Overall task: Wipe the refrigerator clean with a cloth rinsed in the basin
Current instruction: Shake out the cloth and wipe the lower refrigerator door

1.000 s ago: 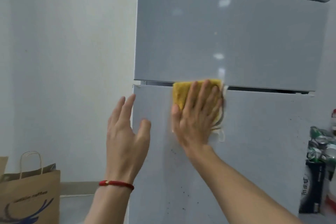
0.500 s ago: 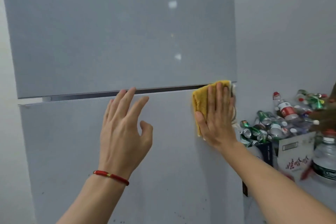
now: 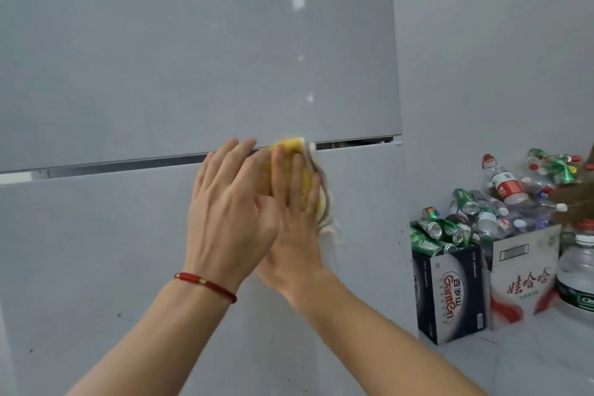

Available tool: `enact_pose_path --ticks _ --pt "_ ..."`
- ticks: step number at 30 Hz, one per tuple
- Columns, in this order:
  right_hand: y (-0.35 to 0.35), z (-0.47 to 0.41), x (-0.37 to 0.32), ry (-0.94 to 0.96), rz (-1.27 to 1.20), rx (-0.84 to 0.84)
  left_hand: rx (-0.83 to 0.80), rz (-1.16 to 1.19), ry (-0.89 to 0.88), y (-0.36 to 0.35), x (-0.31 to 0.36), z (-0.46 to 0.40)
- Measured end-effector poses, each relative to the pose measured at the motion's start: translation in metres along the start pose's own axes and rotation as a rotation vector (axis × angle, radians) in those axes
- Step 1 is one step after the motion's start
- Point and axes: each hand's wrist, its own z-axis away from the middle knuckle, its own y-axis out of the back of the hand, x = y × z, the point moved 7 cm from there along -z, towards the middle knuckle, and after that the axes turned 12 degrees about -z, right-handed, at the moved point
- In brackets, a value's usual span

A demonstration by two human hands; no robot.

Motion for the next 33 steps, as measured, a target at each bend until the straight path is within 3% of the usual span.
enact_pose_path --ticks 2,4,8,11,13,15,18,21,23,25,27,30,33 --pt "0.012 -0.009 0.012 0.321 0.009 -0.101 0.001 0.000 -0.031 -0.002 0.010 0.003" --pt "0.029 -0.013 0.060 0.386 0.055 -0.117 -0.018 -0.034 -0.090 -0.004 0.010 0.007" --pt "0.058 0.004 0.172 -0.183 0.084 0.082 -0.048 -0.148 -0.112 0.000 -0.015 0.004" --pt "0.051 0.005 0.177 -0.536 -0.003 0.148 -0.040 -0.198 -0.114 0.009 -0.033 -0.002" --pt "0.044 -0.013 0.152 -0.633 -0.026 0.187 -0.017 -0.216 -0.085 0.015 -0.042 -0.001" --pt "0.036 -0.037 0.107 -0.497 -0.015 0.184 -0.001 -0.216 -0.078 0.019 -0.046 0.000" --pt "0.017 -0.064 0.023 -0.151 0.004 0.132 0.022 -0.237 -0.141 0.031 -0.052 -0.002" --pt "-0.004 -0.067 -0.056 0.169 -0.010 -0.014 0.067 -0.212 -0.105 0.043 -0.063 -0.002" --pt "-0.008 -0.053 -0.071 0.413 -0.007 -0.089 0.056 -0.199 -0.062 0.045 -0.069 0.008" --pt "0.004 -0.042 -0.034 0.449 0.001 -0.080 0.003 -0.239 -0.086 0.043 -0.073 0.025" --pt "0.023 -0.031 0.042 0.169 0.033 0.019 -0.081 -0.320 -0.174 0.044 -0.082 0.041" --pt "0.045 0.009 0.155 -0.427 -0.013 0.101 -0.155 -0.429 -0.279 0.058 -0.108 0.051" --pt "0.045 0.052 0.182 -0.875 -0.170 0.161 -0.167 -0.410 -0.129 0.075 -0.139 0.056"
